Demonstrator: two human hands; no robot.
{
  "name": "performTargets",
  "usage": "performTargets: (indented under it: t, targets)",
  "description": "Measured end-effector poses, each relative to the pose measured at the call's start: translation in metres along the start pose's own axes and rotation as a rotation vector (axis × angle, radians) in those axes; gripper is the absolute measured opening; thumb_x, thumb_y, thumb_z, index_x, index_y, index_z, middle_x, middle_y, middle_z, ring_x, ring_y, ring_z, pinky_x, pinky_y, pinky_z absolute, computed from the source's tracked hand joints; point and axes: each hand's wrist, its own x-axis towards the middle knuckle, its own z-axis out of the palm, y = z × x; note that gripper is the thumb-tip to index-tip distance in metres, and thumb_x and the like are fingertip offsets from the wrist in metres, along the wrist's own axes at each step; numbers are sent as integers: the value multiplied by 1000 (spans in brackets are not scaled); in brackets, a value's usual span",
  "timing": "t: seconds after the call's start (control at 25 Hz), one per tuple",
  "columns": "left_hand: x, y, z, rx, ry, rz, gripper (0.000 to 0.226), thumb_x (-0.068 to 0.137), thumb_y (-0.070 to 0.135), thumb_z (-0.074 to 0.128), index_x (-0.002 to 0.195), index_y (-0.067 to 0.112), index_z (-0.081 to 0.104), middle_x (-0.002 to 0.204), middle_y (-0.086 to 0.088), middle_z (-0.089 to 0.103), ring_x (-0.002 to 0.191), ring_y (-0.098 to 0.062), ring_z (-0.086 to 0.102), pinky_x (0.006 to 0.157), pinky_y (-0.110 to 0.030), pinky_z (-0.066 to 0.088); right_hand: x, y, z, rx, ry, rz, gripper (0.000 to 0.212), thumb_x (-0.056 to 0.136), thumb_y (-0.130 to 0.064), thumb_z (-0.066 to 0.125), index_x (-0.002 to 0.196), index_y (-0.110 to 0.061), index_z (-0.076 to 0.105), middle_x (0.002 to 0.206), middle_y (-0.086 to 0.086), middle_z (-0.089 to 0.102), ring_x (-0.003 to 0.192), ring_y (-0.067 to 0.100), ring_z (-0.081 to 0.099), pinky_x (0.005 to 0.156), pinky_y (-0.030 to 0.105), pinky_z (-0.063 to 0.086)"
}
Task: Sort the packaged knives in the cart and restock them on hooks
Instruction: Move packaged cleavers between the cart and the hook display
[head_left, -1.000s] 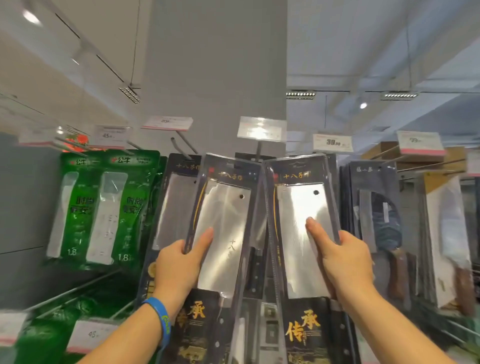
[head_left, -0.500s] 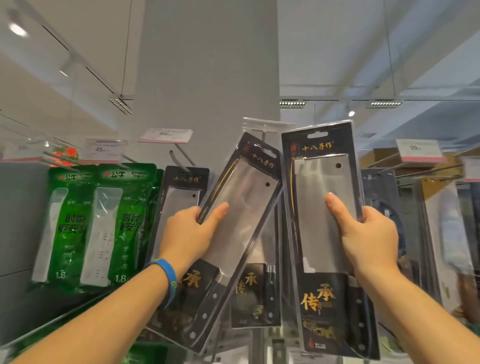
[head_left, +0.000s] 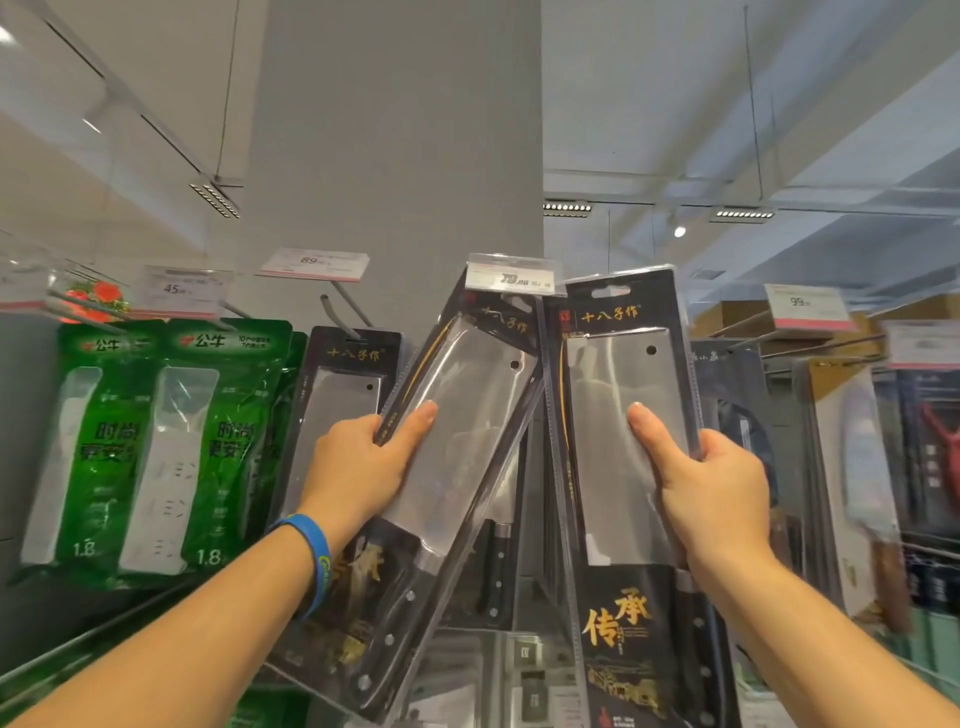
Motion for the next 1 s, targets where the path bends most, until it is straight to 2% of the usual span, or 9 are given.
performTargets:
  t: [0.12,0.24,0.4,0.48,0.6,0.68,0.76,0.92,1.0]
  targets:
    - [-2,-2,0,-10,-13,-13,74,72,87,45,52,16,44,46,2,51,49,-18,50,48,-30,33,-1,-3,3,-2,-31,1,79,69,-88,60,61,-12,42,55,3,40,52,18,37,51,37,33]
    - [-3,-1,9,-14,-30,-33,83,72,88,44,61,6,51,57,-8,58,56,-24,54,51,-33,39,-1,-7,8,1,-64,20,90,66,-93,58,71,-4,54,68,12,56,65,22,52,59,42,45]
    - [-2,-2,11,-37,-47,-35,85,69,92,42,60,8,52,59,-9,61,59,-28,58,53,-34,41,1,-15,4,-15,-55,45,75,63,-96,56,71,-22,42,72,-6,39,74,17,40,65,38,35]
    - [-3,-2,7,25,-50,11,82,65,96,36,54,16,50,50,3,58,50,-17,56,46,-29,37,2,-19,1,3,-28,41,81,64,-94,58,67,-15,41,64,-1,38,63,18,38,58,38,33]
    - [-7,-1,11,113,-59,39,84,65,98,33,57,17,54,49,3,57,49,-12,56,44,-26,37,4,-21,0,-3,-49,55,99,66,-92,59,75,6,48,67,14,47,62,27,45,57,49,42]
    - [-7,-1,16,49,-35,3,85,64,98,35,56,15,54,49,3,58,46,-8,54,44,-26,36,4,-20,1,-13,-68,54,103,66,-94,58,85,7,56,75,22,58,69,34,56,64,56,51]
    - [-5,-4,19,-79,-10,-92,87,64,96,39,56,11,56,50,2,59,46,-8,53,47,-28,37,5,-18,0,-14,-75,64,98,62,-97,55,84,-2,61,80,16,62,77,32,60,69,55,51]
    - [-10,-16,19,-214,-26,-306,91,63,92,44,63,1,58,68,-19,64,59,-25,57,55,-32,41,5,-11,2,17,-117,114,106,61,-97,57,105,-1,66,109,19,69,101,36,66,85,59,56]
    - [-12,-10,13,-182,-13,-242,86,62,92,43,56,7,56,60,-15,61,53,-21,53,52,-32,38,4,-12,7,5,-118,102,104,63,-95,57,98,2,65,98,21,68,88,28,65,77,59,54]
